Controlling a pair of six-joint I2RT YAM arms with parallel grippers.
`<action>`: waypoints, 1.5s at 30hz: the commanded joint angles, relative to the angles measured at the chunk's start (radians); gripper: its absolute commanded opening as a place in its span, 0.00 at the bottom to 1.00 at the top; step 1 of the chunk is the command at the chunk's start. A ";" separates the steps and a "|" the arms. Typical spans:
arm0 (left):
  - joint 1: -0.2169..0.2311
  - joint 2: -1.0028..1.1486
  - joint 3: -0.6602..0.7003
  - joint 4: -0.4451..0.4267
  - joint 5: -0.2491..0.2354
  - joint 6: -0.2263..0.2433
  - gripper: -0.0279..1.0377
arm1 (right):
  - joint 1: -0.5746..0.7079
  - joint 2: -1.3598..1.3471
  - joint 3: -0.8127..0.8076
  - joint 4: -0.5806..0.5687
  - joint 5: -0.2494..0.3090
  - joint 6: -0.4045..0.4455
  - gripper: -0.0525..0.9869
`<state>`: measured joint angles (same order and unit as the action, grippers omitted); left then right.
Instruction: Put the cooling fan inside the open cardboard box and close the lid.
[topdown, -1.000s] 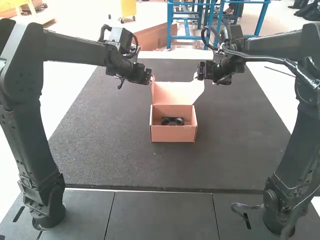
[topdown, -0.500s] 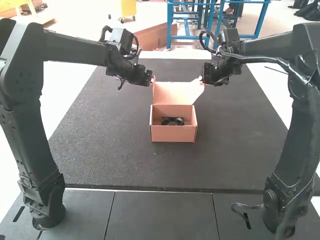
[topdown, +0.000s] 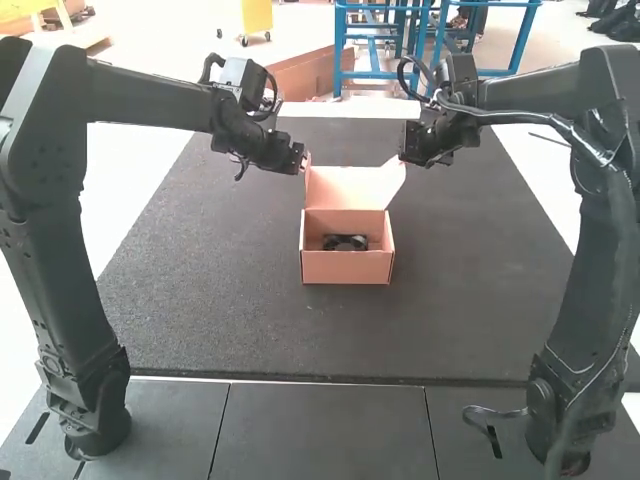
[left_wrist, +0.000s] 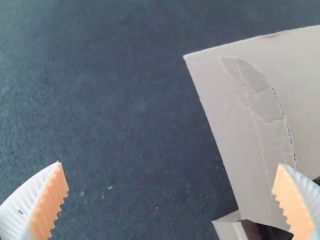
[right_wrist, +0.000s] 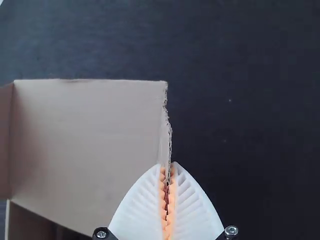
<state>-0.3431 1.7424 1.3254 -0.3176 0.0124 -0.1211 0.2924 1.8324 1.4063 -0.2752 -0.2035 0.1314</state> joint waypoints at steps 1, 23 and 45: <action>-0.005 0.000 0.032 0.002 0.014 -0.006 0.94 | -0.002 0.010 0.026 -0.002 -0.020 0.004 0.03; -0.007 -0.032 0.035 -0.006 0.014 -0.028 0.94 | 0.063 -0.140 -0.098 -0.010 0.044 -0.021 0.03; -0.085 -0.153 -0.041 -0.090 0.012 -0.072 0.94 | 0.163 -0.386 -0.415 0.171 0.133 0.037 0.04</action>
<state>-0.4194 1.6279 1.3037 -0.4030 0.0158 -0.1783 0.4297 1.4906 1.0111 -0.1230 -0.0795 0.1463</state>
